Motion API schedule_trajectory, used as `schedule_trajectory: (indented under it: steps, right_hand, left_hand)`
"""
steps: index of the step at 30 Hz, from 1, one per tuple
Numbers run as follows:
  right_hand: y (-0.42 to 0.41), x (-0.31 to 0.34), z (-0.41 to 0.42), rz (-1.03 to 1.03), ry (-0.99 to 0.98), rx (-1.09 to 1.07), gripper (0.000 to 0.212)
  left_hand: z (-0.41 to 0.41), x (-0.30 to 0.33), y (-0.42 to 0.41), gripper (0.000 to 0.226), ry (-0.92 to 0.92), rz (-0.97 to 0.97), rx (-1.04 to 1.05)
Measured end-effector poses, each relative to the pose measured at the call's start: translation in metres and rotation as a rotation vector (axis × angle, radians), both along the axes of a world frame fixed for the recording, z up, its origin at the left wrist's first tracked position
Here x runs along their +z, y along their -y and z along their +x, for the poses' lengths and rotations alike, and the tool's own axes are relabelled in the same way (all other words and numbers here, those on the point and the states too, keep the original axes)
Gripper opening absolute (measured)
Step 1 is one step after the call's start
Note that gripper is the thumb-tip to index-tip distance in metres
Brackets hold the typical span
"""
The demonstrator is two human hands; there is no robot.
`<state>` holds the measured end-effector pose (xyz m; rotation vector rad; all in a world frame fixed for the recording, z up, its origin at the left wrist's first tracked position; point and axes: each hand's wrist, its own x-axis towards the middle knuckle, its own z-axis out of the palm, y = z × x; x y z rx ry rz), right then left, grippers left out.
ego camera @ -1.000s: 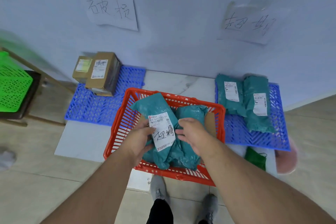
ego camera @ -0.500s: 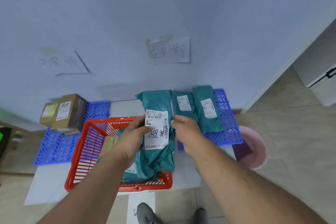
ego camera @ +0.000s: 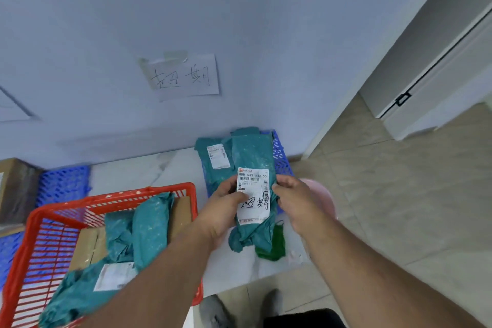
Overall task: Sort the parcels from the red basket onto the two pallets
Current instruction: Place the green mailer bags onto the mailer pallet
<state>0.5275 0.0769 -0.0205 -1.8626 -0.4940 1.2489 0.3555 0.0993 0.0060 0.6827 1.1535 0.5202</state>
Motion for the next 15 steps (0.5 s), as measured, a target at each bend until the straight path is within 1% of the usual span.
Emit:
schedule_trajectory:
  steps: [5, 9, 10, 13, 15]
  right_hand:
    - [-0.01, -0.011, 0.045, -0.046, -0.008, -0.02, 0.031]
    - [-0.033, -0.028, 0.091, -0.067, -0.018, -0.024, 0.045]
    - [-0.041, -0.033, 0.103, -0.077, -0.016, -0.012, 0.044]
    - [-0.07, -0.057, 0.145, -0.103, -0.005, 0.02, 0.031]
    - [-0.093, -0.081, 0.174, -0.132, 0.011, 0.046, 0.032]
  left_hand:
    - [0.042, -0.017, -0.022, 0.057, -0.018, -0.032, -0.071]
    - [0.087, -0.035, -0.048, 0.055, -0.022, -0.055, -0.073]
    - [0.099, -0.042, -0.054, 0.054, -0.023, -0.062, -0.066]
    - [0.142, -0.071, -0.074, 0.052, -0.042, -0.071, -0.048]
    - [0.171, -0.095, -0.09, 0.052, -0.062, -0.09, -0.026]
